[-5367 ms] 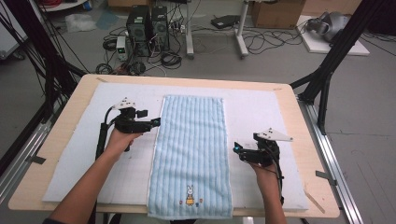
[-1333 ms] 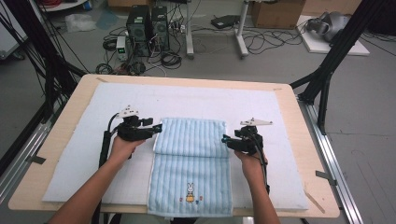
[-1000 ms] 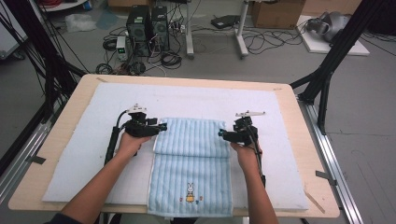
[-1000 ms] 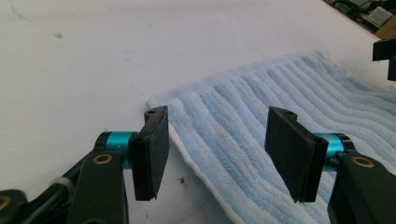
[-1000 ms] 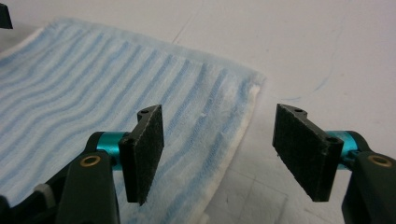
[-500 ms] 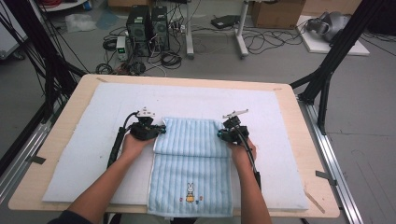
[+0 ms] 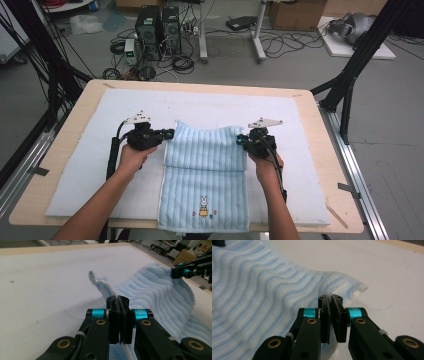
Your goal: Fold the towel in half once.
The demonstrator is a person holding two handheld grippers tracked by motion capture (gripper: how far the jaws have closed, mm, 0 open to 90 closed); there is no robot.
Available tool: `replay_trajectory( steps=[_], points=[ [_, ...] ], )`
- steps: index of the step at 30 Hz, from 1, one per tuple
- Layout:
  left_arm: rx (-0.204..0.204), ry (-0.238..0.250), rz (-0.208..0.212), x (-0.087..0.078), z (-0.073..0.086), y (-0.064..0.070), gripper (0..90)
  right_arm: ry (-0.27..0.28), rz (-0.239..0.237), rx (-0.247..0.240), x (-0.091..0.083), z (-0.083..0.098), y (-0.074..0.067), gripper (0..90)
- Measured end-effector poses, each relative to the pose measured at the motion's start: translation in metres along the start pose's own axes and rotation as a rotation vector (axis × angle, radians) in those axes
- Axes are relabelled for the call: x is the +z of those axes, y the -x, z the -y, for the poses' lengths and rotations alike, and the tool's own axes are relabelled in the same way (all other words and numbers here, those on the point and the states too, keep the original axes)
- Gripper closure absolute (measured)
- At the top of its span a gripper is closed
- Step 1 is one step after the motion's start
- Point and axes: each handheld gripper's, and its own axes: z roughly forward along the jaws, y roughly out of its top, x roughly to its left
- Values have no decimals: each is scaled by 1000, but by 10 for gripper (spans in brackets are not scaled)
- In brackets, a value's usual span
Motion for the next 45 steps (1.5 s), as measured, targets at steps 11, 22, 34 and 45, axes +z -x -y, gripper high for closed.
replay_trajectory(
  steps=[11, 22, 34, 45],
  points=[
    [28, -12, 71, -21, 20, 24, 869, 45, -60, 22, -32, 43, -13, 855],
    [11, -121, 93, -30, 54, 32, 869, 11, -111, -7, -45, 61, -30, 855],
    [-9, -116, 3, -38, 60, 25, 548, -33, -35, -48, -61, 85, -39, 658],
    [40, -260, -64, 4, 52, 7, 743, -75, -18, 65, -5, 61, -7, 649]
  ],
)
